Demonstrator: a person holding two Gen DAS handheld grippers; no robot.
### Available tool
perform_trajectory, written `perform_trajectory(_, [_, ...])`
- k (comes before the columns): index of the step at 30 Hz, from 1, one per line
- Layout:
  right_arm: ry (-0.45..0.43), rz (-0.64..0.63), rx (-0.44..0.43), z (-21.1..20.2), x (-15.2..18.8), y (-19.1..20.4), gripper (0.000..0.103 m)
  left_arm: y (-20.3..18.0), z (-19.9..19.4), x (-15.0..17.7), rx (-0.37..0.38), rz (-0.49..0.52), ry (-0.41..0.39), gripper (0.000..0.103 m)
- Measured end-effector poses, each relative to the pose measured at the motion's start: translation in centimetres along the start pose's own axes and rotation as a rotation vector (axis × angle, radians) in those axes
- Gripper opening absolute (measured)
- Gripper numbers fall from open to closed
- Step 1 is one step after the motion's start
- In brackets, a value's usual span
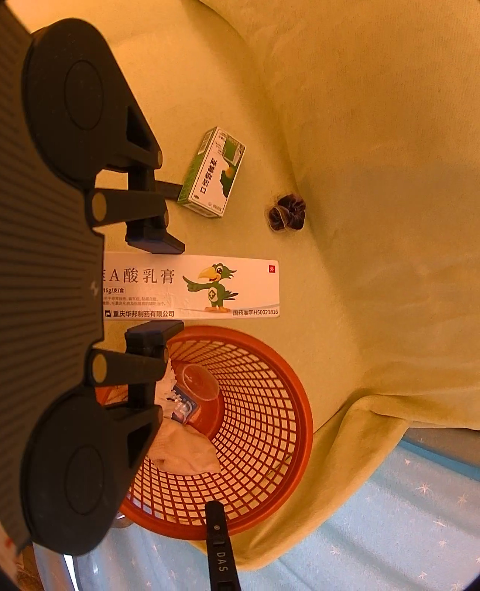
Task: Organize objects
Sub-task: 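Lift the ointment box and carry it over the wastebasket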
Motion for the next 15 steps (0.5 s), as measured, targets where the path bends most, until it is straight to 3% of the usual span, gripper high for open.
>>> perform_trajectory(15, [-0.003, -0.007, -0.005, -0.4, -0.4, -0.2, 0.009, -1.7, 0.0, -0.2, 0.041, 0.022, 0.005, 0.032])
Point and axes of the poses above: each gripper's, at about its wrist camera, not at the fingertips, and z roughly the way its jaws point, y to its left, x to its underside, the point moved 5 cm from there along z, roughly the way its jaws point, and after that the axes turned 4 degrees about y, right-handed, at the moved point
